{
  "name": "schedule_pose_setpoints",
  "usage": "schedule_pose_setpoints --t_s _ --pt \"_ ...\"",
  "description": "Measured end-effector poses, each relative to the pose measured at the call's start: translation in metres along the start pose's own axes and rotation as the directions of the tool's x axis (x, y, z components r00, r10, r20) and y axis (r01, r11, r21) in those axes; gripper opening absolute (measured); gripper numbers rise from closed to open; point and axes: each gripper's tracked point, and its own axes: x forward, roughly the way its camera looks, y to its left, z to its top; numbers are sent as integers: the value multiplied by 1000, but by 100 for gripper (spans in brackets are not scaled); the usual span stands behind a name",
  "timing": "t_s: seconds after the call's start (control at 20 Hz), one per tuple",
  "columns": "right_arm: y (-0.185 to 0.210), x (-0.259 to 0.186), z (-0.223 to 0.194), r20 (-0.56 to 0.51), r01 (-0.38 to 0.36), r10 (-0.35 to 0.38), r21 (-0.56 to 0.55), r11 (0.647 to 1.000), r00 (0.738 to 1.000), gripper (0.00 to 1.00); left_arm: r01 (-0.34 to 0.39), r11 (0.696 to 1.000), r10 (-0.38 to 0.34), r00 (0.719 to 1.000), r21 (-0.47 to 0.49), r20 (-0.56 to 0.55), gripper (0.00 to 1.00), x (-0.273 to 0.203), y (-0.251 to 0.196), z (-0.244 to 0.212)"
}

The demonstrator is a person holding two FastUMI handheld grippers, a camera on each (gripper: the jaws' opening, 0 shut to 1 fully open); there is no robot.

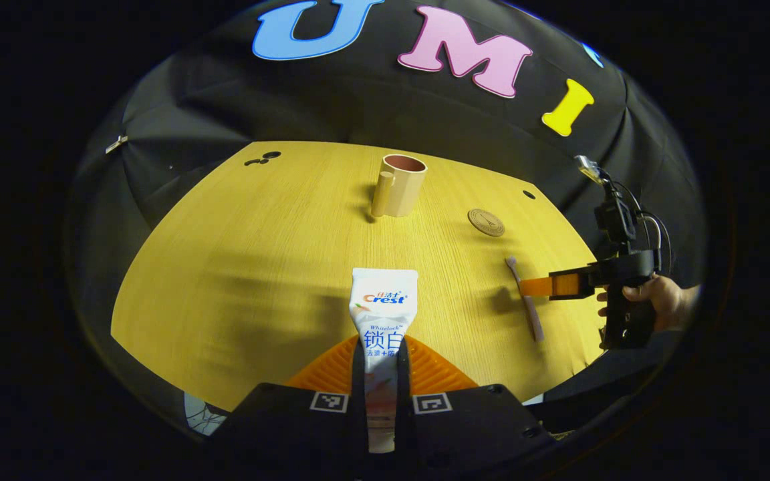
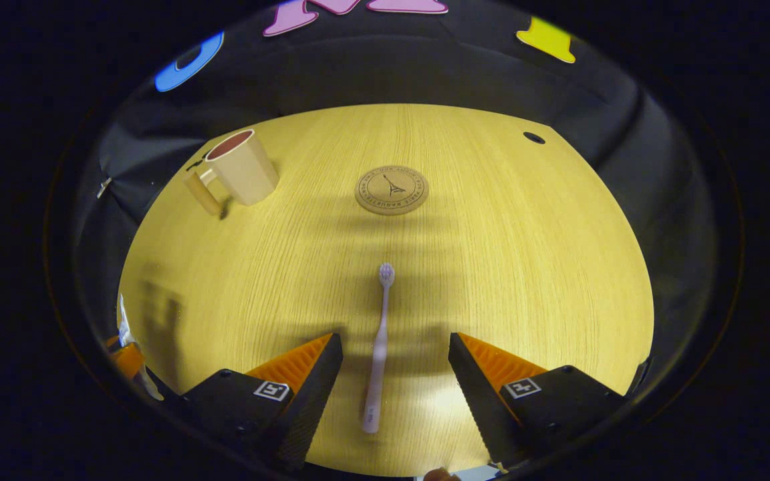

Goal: Put the toothbrush and toothpaste on the desktop into the cup, then pick up the cup and place it on the coaster on the desktop.

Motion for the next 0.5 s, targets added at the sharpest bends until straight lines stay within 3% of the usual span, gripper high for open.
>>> schedule_pose_setpoints --t_s 0.5 --pt "3 15 -11 -55 15 -15 4 1000 998 99 13 1000 -12 999 -18 36 21 0 0 11"
